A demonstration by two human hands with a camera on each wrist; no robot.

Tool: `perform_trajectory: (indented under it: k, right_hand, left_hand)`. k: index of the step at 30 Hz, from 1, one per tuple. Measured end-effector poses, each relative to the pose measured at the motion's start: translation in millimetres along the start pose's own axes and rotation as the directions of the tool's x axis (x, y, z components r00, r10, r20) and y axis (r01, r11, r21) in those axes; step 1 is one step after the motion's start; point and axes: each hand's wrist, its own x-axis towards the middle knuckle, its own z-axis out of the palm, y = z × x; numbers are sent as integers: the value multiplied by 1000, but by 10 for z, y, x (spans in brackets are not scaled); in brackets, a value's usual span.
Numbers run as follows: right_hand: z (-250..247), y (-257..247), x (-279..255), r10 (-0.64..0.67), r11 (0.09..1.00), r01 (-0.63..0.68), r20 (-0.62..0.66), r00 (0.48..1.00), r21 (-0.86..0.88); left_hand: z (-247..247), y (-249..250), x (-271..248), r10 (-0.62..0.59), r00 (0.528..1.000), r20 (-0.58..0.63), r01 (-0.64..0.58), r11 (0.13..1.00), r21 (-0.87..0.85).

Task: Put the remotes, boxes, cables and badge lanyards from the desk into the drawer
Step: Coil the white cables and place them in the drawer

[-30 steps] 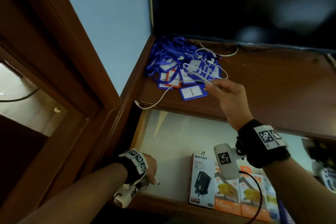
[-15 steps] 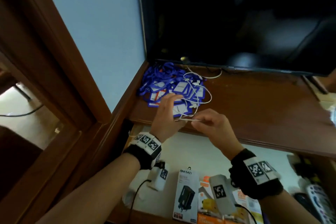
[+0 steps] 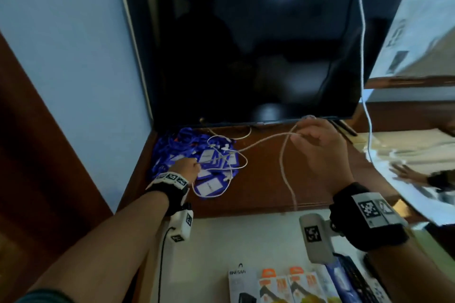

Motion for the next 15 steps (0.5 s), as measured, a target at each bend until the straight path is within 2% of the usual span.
perform_trajectory:
  k: [5, 7, 9, 10, 12, 15]
  right_hand:
    - [-411, 264, 189, 102, 993, -111, -208, 973, -34]
    - [-532, 401, 209, 142, 985, -160, -223, 964, -63]
    - [-566, 527, 200, 200, 977, -211, -206, 958, -32]
    - [-551, 582, 191, 234, 971, -238, -188, 954, 5]
    - [-499, 699, 178, 310, 951, -308, -134, 941, 36]
    - [-386, 899, 155, 369, 929, -369, -9, 929, -4]
  left_hand:
    - [-269, 35, 88, -123, 991, -57, 127, 990, 68]
    - [-390, 71, 81, -166, 985, -44, 169, 982, 89]
    - [-509, 167, 96, -146, 987, -65, 150, 987, 63]
    - [-556, 238, 94, -117, 990, -82, 117, 993, -5]
    - [-618, 394, 106, -56, 992, -117, 25, 969, -247]
    - [-725, 754, 1, 13, 997, -82, -54, 855, -516]
